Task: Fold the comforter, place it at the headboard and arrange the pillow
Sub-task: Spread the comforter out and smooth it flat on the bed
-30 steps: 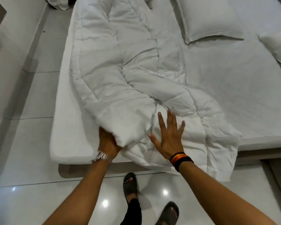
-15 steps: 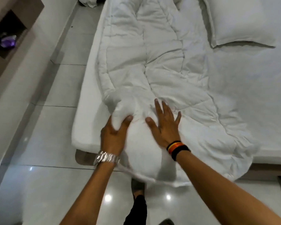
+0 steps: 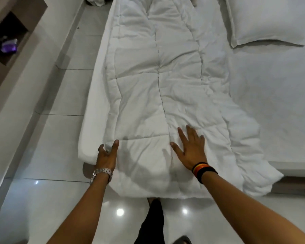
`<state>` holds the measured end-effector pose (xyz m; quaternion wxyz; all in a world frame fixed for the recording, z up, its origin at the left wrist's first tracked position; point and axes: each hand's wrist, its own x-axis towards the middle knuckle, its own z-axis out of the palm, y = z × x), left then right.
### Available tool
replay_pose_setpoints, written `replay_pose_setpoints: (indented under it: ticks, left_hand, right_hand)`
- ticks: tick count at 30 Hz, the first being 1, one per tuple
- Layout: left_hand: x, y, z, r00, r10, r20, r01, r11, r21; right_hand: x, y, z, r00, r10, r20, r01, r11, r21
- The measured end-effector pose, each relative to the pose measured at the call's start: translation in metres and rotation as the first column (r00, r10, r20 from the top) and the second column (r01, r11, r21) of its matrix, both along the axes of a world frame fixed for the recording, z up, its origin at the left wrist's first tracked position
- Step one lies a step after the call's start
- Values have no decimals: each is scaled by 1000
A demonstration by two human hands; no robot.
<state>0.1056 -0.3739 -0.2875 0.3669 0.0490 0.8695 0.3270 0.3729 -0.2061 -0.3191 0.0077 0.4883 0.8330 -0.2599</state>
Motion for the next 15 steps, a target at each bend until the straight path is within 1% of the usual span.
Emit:
replay_pose_setpoints:
  ticks: [2, 4, 6, 7, 8, 10, 12, 13, 14, 15]
  left_hand:
    - [-21, 41, -15, 998, 62, 31, -63, 998, 27]
    - [-37, 70, -32, 993, 111, 38, -112, 994, 12]
    - [-46, 89, -37, 995, 80, 51, -80, 997, -8]
    - [-50, 98, -35, 998, 47, 38, -47, 999, 8]
    - [-56, 104, -30, 1000, 16, -13, -15, 1000, 27]
    - [-75, 112, -12, 981, -10, -193, 22, 998, 60]
    - [-106, 112, 5, 942, 23, -335, 7, 996, 88]
    - [-120, 110, 12, 927, 34, -374, -3, 997, 82]
    - [-130, 108, 15, 919, 35, -392, -18, 999, 45]
    - [-136, 106, 13, 920, 19, -392, -23, 1000, -7]
  right_hand:
    - [1, 29, -4, 995, 10, 101, -17, 997, 73]
    - [-2, 54, -8, 979, 11, 201, -36, 992, 122]
    - [-6, 67, -14, 964, -2, 265, -28, 994, 109]
    - [-10, 70, -16, 958, -10, 287, -17, 996, 92]
    - [-14, 71, -18, 955, -18, 295, -6, 997, 78]
    - [-22, 70, -18, 968, -31, 248, 15, 998, 66]
    - [-29, 75, -17, 987, -52, 149, 39, 995, 88]
    - [-29, 77, -17, 992, -68, 107, 58, 994, 89]
    - [-27, 80, -18, 994, -72, 88, 66, 996, 68]
    - [-23, 80, -19, 994, -58, 98, 55, 998, 32]
